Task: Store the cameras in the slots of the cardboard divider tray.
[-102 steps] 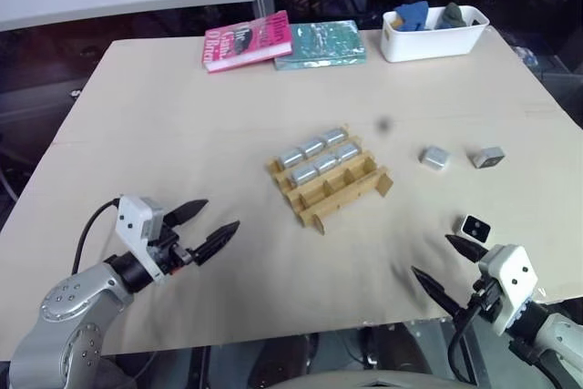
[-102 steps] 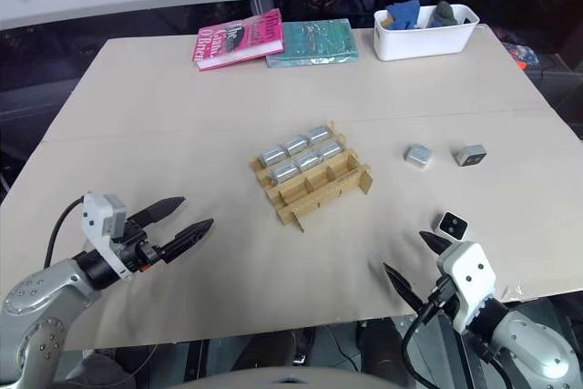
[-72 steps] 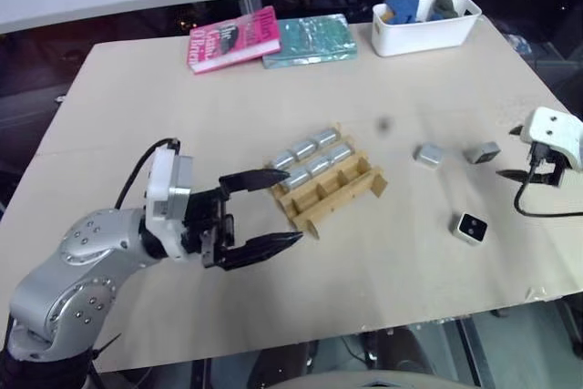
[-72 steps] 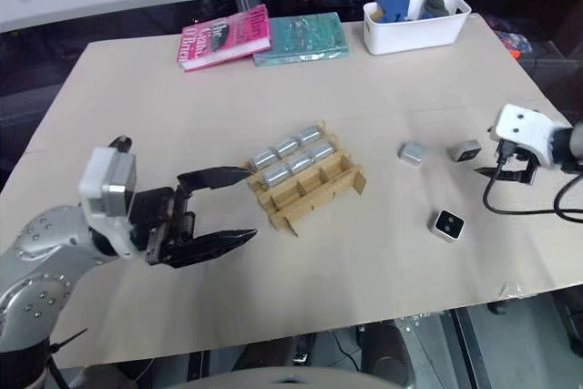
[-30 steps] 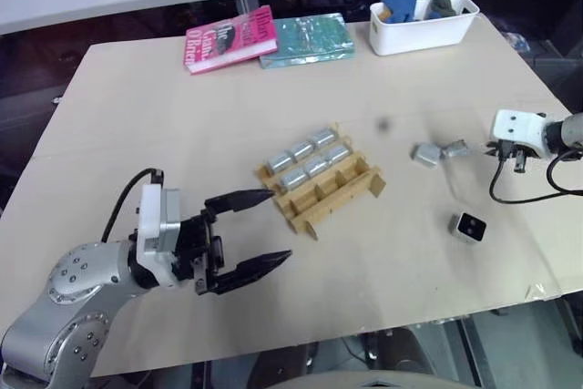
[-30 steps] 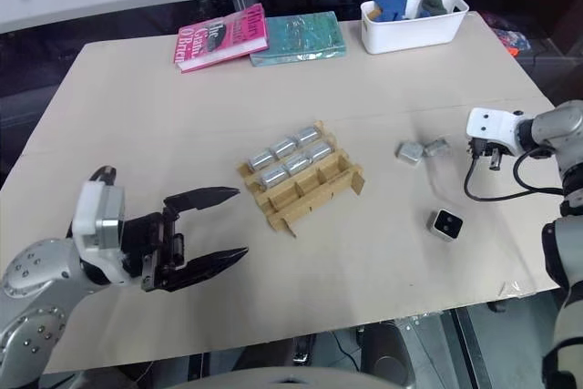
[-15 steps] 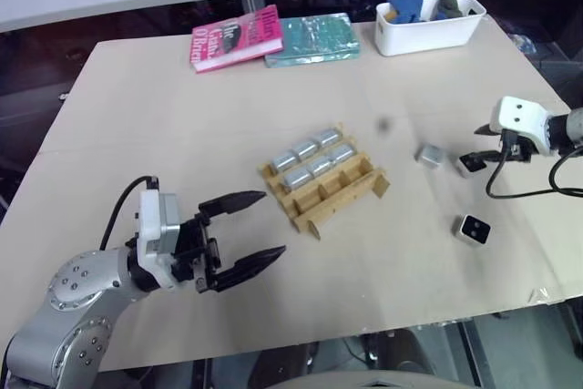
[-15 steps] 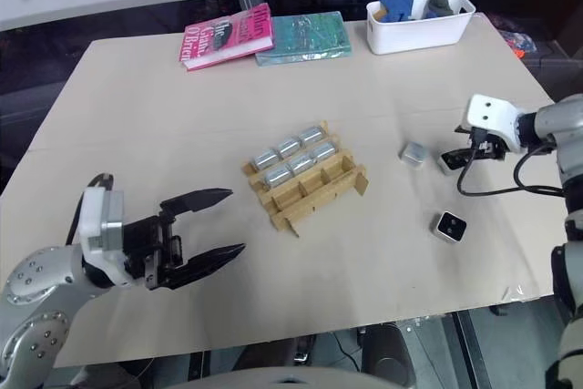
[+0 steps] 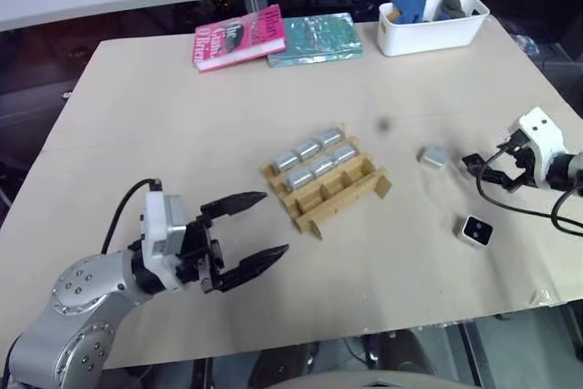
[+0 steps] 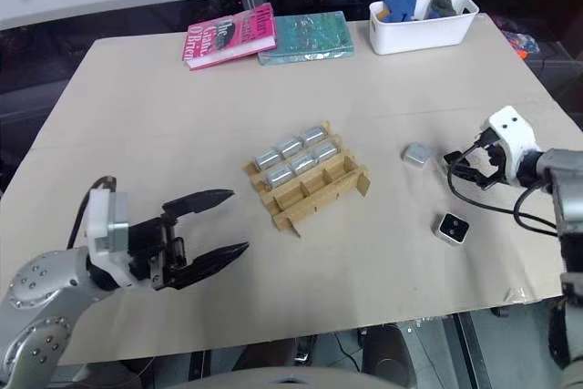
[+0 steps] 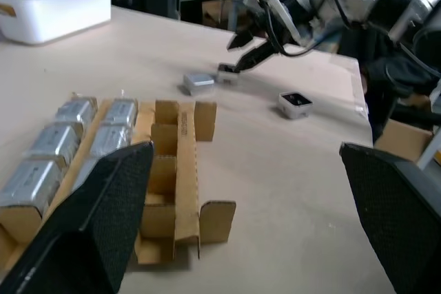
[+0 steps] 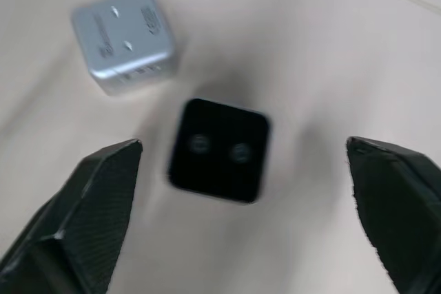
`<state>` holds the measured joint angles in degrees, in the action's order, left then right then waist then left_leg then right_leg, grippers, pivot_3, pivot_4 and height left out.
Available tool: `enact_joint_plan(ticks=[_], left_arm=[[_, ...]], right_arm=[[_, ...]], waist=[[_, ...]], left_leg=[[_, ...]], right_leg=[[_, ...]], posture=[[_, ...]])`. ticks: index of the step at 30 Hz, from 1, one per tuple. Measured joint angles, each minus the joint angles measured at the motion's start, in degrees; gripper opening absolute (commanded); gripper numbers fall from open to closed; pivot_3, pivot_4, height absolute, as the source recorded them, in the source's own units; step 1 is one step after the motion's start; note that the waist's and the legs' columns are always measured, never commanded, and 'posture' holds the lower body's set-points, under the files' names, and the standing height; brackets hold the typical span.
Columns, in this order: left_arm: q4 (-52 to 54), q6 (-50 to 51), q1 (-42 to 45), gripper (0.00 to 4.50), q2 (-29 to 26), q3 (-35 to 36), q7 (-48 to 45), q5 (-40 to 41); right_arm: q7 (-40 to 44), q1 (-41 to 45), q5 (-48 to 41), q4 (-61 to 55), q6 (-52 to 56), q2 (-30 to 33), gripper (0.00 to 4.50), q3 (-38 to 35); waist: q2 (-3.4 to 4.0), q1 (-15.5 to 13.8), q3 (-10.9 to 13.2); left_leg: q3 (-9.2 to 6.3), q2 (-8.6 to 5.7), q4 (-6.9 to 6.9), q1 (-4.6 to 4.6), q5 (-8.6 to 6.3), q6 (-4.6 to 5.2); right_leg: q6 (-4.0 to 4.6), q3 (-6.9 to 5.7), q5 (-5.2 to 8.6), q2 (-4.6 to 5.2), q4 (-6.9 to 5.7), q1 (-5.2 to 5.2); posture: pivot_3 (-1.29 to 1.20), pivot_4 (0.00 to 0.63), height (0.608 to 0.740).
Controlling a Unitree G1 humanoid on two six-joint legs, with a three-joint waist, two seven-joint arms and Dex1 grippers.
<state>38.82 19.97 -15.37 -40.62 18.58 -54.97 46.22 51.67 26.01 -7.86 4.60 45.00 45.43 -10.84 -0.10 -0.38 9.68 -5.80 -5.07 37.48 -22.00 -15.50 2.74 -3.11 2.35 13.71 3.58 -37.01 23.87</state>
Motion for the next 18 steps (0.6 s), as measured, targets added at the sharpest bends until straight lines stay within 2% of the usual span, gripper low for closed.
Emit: enact_joint_plan(ticks=[2,6,11,18], left_arm=[[-0.06,0.0,0.59,4.5,0.09,-0.73,0.03,-0.04],[-0.21,0.0,1.85,4.5,0.13,-1.25,-0.13,-0.05],[-1.88,0.0,3.34,4.5,0.1,-1.49,-1.05,-0.05],[-1.91,0.0,3.28,4.5,0.09,-1.58,-1.51,-0.04]], right_arm=[[-4.43,-2.21,-1.98,-6.94,6.43,-3.1,4.48,-3.21],[-11.13,-4.07,-3.47,-12.76,10.81,-7.24,4.48,-4.26],[-16.69,-5.76,-3.67,-13.02,10.12,-9.11,4.48,-4.92],[-19.14,-7.14,-3.65,-8.87,4.87,-9.41,4.48,-4.6]], waist=[[0.0,-0.09,-0.01],[0.0,-0.17,-0.02],[0.0,-0.28,-0.02],[0.0,-0.12,-0.03]], left_leg=[[-0.01,0.0,0.0,0.03,0.0,-0.01],[0.01,-0.02,0.02,0.04,0.0,-0.01],[0.01,-0.02,0.03,0.03,0.01,-0.01],[0.05,-0.01,0.02,0.06,0.01,-0.01]], right_leg=[[0.0,-0.02,0.0,0.0,-0.06,-0.02],[0.0,-0.01,0.0,0.01,-0.11,-0.01],[0.01,-0.04,0.0,0.0,-0.1,-0.01],[0.01,-0.02,0.0,-0.01,-0.11,-0.01]], posture=[[0.0,0.15,0.74],[0.0,0.15,0.74],[0.0,0.15,0.74],[0.0,0.15,0.74]])
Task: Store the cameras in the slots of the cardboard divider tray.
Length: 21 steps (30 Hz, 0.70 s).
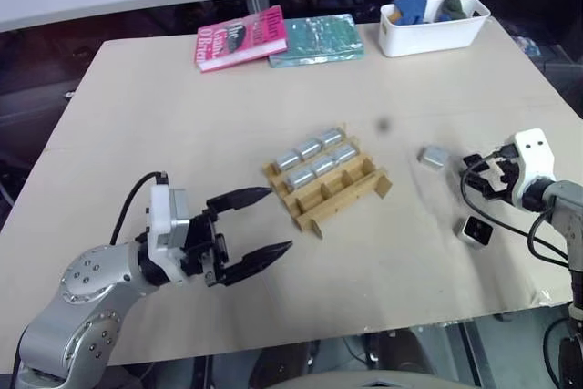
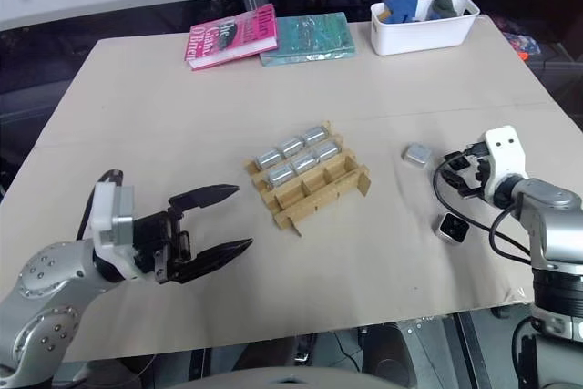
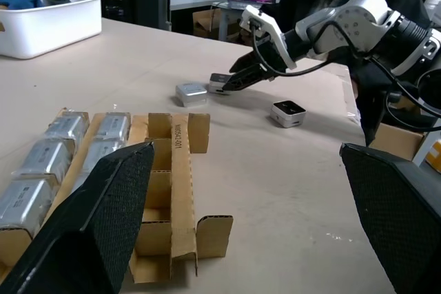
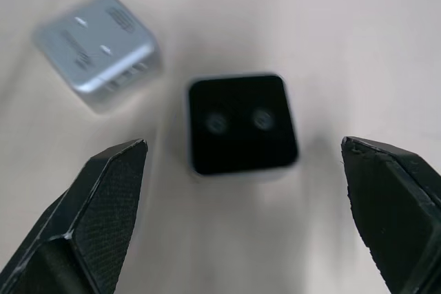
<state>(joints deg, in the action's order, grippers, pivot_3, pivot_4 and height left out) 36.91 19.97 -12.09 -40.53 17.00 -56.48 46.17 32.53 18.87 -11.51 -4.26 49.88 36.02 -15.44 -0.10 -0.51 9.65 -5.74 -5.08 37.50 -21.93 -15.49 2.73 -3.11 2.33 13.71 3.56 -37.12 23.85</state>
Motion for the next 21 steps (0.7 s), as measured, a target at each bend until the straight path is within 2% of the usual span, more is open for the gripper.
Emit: enact_joint_plan(ticks=[10,13,14,16,19,21], left_arm=[[0.09,0.0,-1.12,4.5,0.0,0.1,0.56,0.0],[0.09,0.0,-1.01,4.5,0.01,0.08,0.81,-0.02],[0.09,0.0,-0.9,4.5,0.03,0.05,0.99,-0.03],[0.05,0.17,-0.05,4.5,0.14,-0.04,1.97,-0.22],[-0.09,1.34,1.37,4.5,0.66,-0.04,4.55,-0.39],[-0.77,4.06,4.3,4.5,2.06,-0.07,9.41,0.83]], right_arm=[[-0.12,0.74,-0.08,4.86,-5.59,0.04,4.48,2.34],[0.03,1.16,-0.18,5.48,-6.52,0.04,3.16,3.07],[0.07,1.17,-0.23,5.52,-6.68,0.04,2.57,3.36],[0.08,1.17,-0.24,5.57,-7.43,0.07,1.88,3.51],[0.25,0.98,-0.07,5.56,-8.22,0.56,1.88,4.0],[0.56,-0.32,0.6,4.9,-10.47,1.66,1.88,4.4]], waist=[[0.0,0.04,0.0],[0.0,0.03,0.0],[-0.01,0.03,0.0],[0.0,0.02,0.0],[0.0,0.0,0.0],[-0.01,-0.34,0.0]], left_leg=[[0.01,0.0,0.0,0.0,0.0,0.0],[0.01,0.0,0.0,0.0,0.0,0.0],[0.01,0.0,0.0,0.0,0.0,0.0],[0.01,0.0,0.01,0.0,0.0,0.0],[0.01,0.0,0.01,0.0,0.0,0.0],[-0.04,0.0,0.05,-0.02,0.0,0.0]], right_leg=[[0.0,0.0,0.0,0.0,0.0,0.0],[0.0,0.0,0.0,0.0,0.0,0.0],[0.0,0.0,0.0,0.0,0.0,0.0],[0.0,0.0,0.0,0.0,0.0,-0.01],[0.0,0.0,0.0,0.0,-0.01,-0.01],[-0.01,-0.04,0.0,0.0,-0.02,-0.01]], posture=[[0.0,0.15,0.74],[0.0,0.15,0.74],[0.0,0.15,0.74],[0.0,0.15,0.74],[0.0,0.15,0.74],[0.0,0.15,0.74]])
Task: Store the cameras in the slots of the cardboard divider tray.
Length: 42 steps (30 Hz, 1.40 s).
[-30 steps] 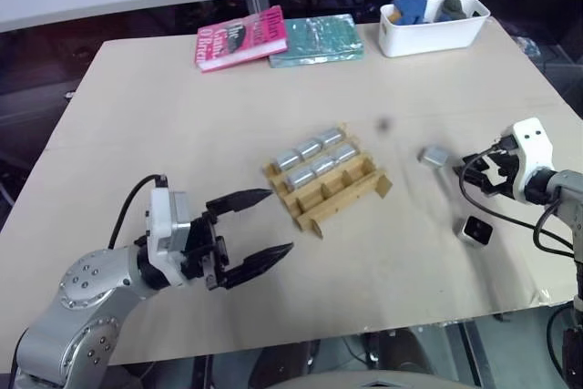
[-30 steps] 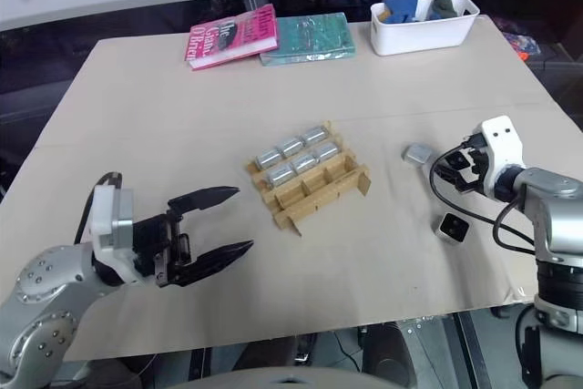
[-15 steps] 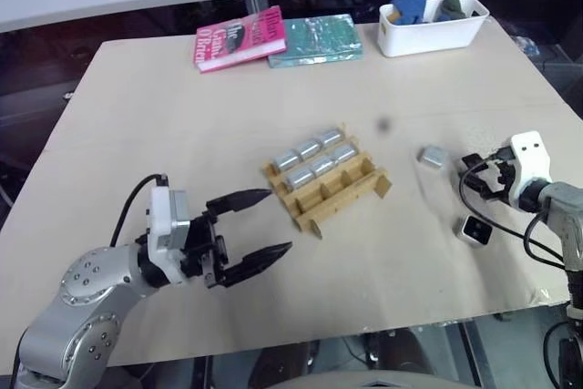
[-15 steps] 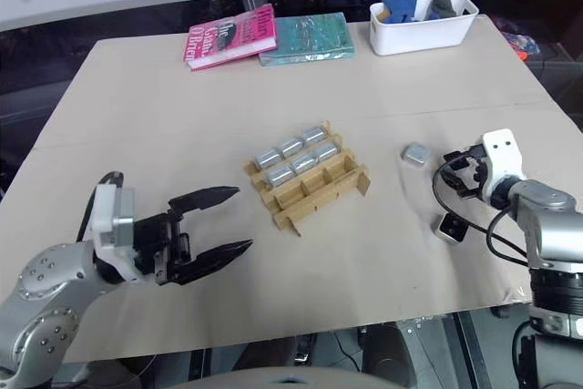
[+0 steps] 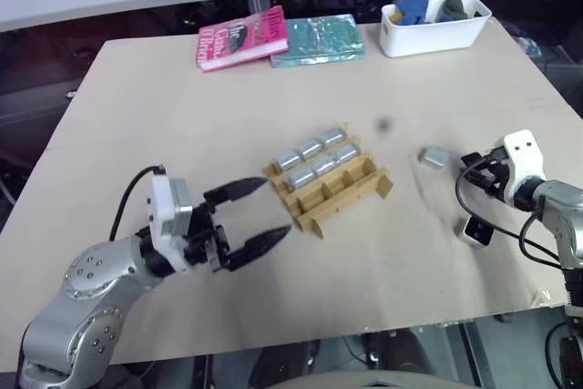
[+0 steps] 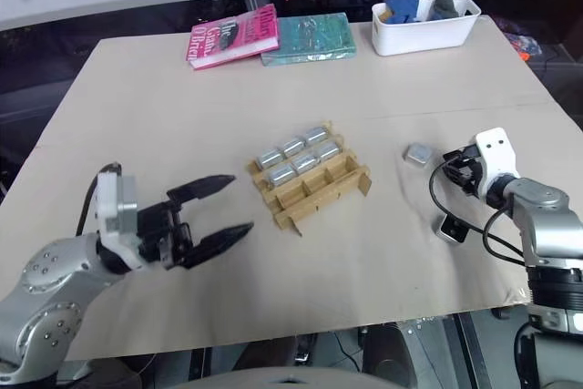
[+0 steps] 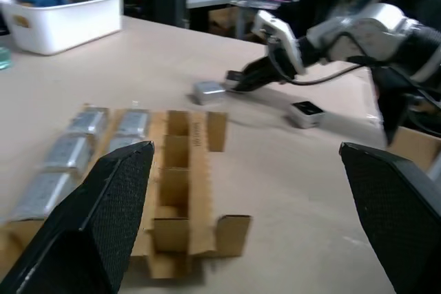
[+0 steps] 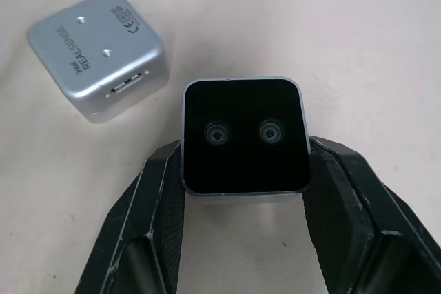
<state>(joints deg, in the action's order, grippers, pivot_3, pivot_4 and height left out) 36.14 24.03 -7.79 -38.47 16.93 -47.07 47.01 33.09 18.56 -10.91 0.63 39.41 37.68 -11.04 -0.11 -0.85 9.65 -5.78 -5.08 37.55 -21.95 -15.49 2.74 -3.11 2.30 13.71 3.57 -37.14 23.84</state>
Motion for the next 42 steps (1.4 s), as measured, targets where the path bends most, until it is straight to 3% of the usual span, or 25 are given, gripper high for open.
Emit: enact_joint_plan(ticks=[1,6,11,18,29,30,31,37,38,42], left_arm=[[-0.4,1.71,1.56,4.5,0.29,0.05,2.53,1.23],[-4.28,19.04,17.81,4.5,-3.88,-1.42,19.4,23.37],[-12.07,30.67,29.33,4.5,-4.68,-7.64,29.91,38.03],[-20.55,34.69,37.49,4.5,2.72,-13.96,41.45,47.0],[-22.31,35.28,40.21,4.5,5.32,-16.24,50.84,55.68],[-22.31,35.27,40.32,3.97,5.46,-16.5,51.33,56.15],[-22.32,35.26,40.34,3.79,5.63,-16.67,51.52,56.43],[-24.72,35.89,40.44,0.97,5.48,-17.05,48.86,57.25],[-25.24,36.6,40.44,0.72,4.73,-16.92,47.49,57.15],[-26.28,36.84,40.32,0.73,4.36,-16.71,46.29,56.04]], right_arm=[[0.42,-0.88,0.44,-0.98,-1.45,0.6,1.88,0.25],[6.48,-4.3,-0.55,-21.07,-9.62,5.23,1.88,2.37],[7.38,-2.02,-1.29,-35.59,-12.9,2.74,1.88,9.86],[5.05,-0.19,2.22,-39.76,-13.46,-0.79,1.88,18.37],[2.6,0.67,4.0,-41.96,-12.15,-3.88,1.88,20.56],[2.57,0.84,4.02,-42.21,-12.03,-4.02,1.88,20.73],[2.54,0.98,4.02,-42.33,-11.93,-4.19,1.88,20.85],[2.38,1.48,3.65,-42.36,-9.79,-4.93,1.88,21.36],[2.45,1.48,2.49,-42.35,-8.87,-5.29,1.88,21.23],[2.57,1.59,0.97,-42.93,-7.74,-5.66,3.76,21.19]], waist=[[0.0,-0.04,0.0],[-0.02,0.72,0.02],[-0.19,1.6,-0.04],[-0.23,1.11,-0.03],[-0.24,1.15,-0.03],[-0.24,1.12,-0.03],[-0.24,1.12,-0.03],[-0.24,1.13,-0.03],[-0.24,1.18,-0.03],[-0.24,1.14,-0.03]], left_leg=[[-0.02,0.0,0.02,-0.01,0.0,0.0],[0.0,0.01,0.47,-0.06,-0.01,-0.01],[-0.01,-0.03,0.79,0.1,-0.02,-0.02],[-0.1,-0.14,0.83,0.02,0.0,-0.05],[-0.09,-0.14,0.81,-0.01,0.03,-0.1],[-0.09,-0.14,0.81,0.0,0.03,-0.1],[-0.09,-0.14,0.81,0.0,0.03,-0.1],[-0.09,-0.15,0.81,0.0,0.04,-0.1],[-0.09,-0.15,0.79,0.0,0.04,-0.1],[-0.09,-0.15,0.79,-0.01,0.04,-0.1]], right_leg=[[0.0,-0.01,0.0,0.0,-0.02,0.0],[-0.03,-0.01,0.01,-0.07,-0.49,0.09],[-0.04,-0.08,0.01,-0.09,-0.74,-0.11],[-0.05,-0.03,-0.01,0.0,-0.79,-0.03],[-0.05,0.01,-0.01,-0.01,-0.8,0.02],[-0.05,0.02,-0.01,-0.01,-0.79,0.02],[-0.05,0.01,0.0,-0.02,-0.79,0.03],[-0.05,-0.01,0.0,-0.02,-0.8,0.03],[-0.05,-0.01,0.0,-0.03,-0.79,0.03],[-0.05,0.0,0.0,-0.01,-0.79,0.03]], posture=[[0.0,0.15,0.74],[0.0,0.15,0.74],[0.0,0.15,0.74],[0.0,0.15,0.74],[0.0,0.15,0.74],[0.0,0.15,0.74],[0.0,0.15,0.74],[0.0,0.15,0.74],[0.0,0.15,0.74],[0.0,0.15,0.74]])
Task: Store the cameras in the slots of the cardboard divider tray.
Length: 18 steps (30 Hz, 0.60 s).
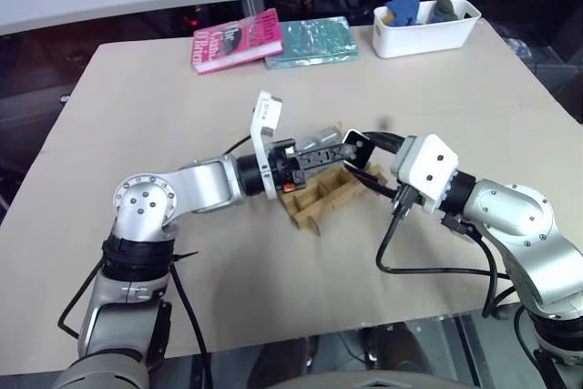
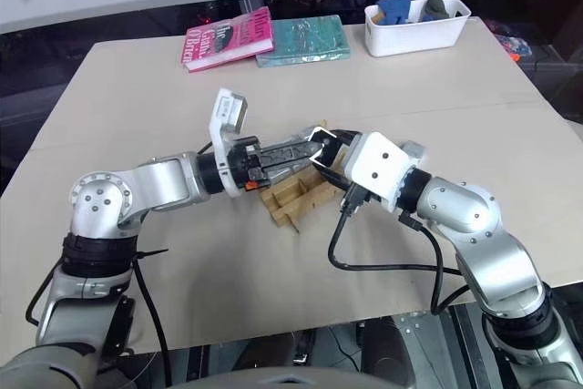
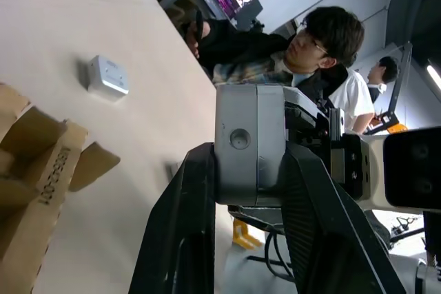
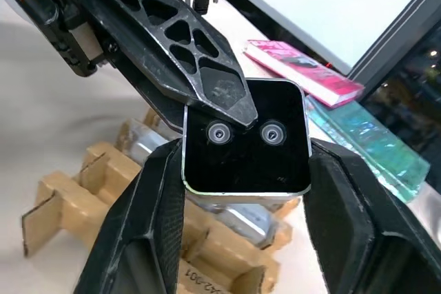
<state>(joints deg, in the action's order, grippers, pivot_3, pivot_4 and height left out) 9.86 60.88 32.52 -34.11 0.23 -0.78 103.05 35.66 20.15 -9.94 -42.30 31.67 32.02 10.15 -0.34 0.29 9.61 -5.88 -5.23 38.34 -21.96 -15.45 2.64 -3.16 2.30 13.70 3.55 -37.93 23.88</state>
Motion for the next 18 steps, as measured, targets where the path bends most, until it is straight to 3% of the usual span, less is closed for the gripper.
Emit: enact_joint_plan(ticks=[1,2,6,9,14,18], left_arm=[[-0.29,-0.01,-0.14,0.73,-0.12,0.33,-0.7,-0.89],[-0.36,-0.03,-0.17,0.73,-0.38,0.64,-1.72,-2.39],[-0.34,-0.29,-0.09,0.73,-2.12,2.2,-5.89,-7.85],[-0.21,-0.49,-0.01,0.73,-6.05,2.48,-11.66,-16.62],[3.85,-1.7,0.18,0.73,-13.06,-3.32,-24.96,-33.38],[5.47,-2.62,0.32,0.73,-13.57,-7.1,-30.82,-40.56]], right_arm=[[-0.04,0.05,-0.16,-0.49,0.04,0.0,4.25,0.0],[-0.2,0.09,-0.22,-0.75,0.15,0.0,4.43,0.0],[-1.36,-3.12,-1.1,-2.1,0.89,-0.38,4.43,-2.42],[-1.43,-8.86,-7.14,-2.64,2.26,-1.84,4.43,-9.68],[4.52,-20.41,-20.97,-6.12,3.01,1.35,4.43,-24.41],[7.72,-27.17,-26.6,-9.47,2.77,3.98,4.43,-30.26]], waist=[[0.0,0.0,0.0],[0.0,0.02,0.0],[-0.01,-0.15,0.0],[0.0,-0.37,0.0],[0.01,-1.02,0.01],[0.01,-1.05,0.01]], left_leg=[[0.0,0.0,0.0,0.0,0.0,0.0],[0.0,0.0,0.0,0.0,0.0,0.0],[-0.04,0.0,-0.04,-0.01,0.0,0.0],[-0.03,-0.03,-0.04,-0.03,0.0,0.0],[-0.03,-0.03,-0.13,-0.02,-0.01,0.02],[-0.04,0.02,-0.14,-0.02,-0.02,0.02]], right_leg=[[0.0,0.0,0.0,0.0,0.0,0.0],[0.0,0.0,0.0,-0.01,0.0,0.0],[0.01,0.0,0.0,0.0,0.04,0.0],[0.0,0.0,0.0,0.0,0.06,0.0],[0.01,0.01,0.01,0.03,0.14,-0.02],[0.0,0.01,0.01,0.02,0.13,-0.04]], posture=[[0.0,0.15,0.74],[0.0,0.15,0.74],[0.0,0.15,0.74],[0.0,0.15,0.74],[0.0,0.15,0.74],[0.0,0.15,0.74]])
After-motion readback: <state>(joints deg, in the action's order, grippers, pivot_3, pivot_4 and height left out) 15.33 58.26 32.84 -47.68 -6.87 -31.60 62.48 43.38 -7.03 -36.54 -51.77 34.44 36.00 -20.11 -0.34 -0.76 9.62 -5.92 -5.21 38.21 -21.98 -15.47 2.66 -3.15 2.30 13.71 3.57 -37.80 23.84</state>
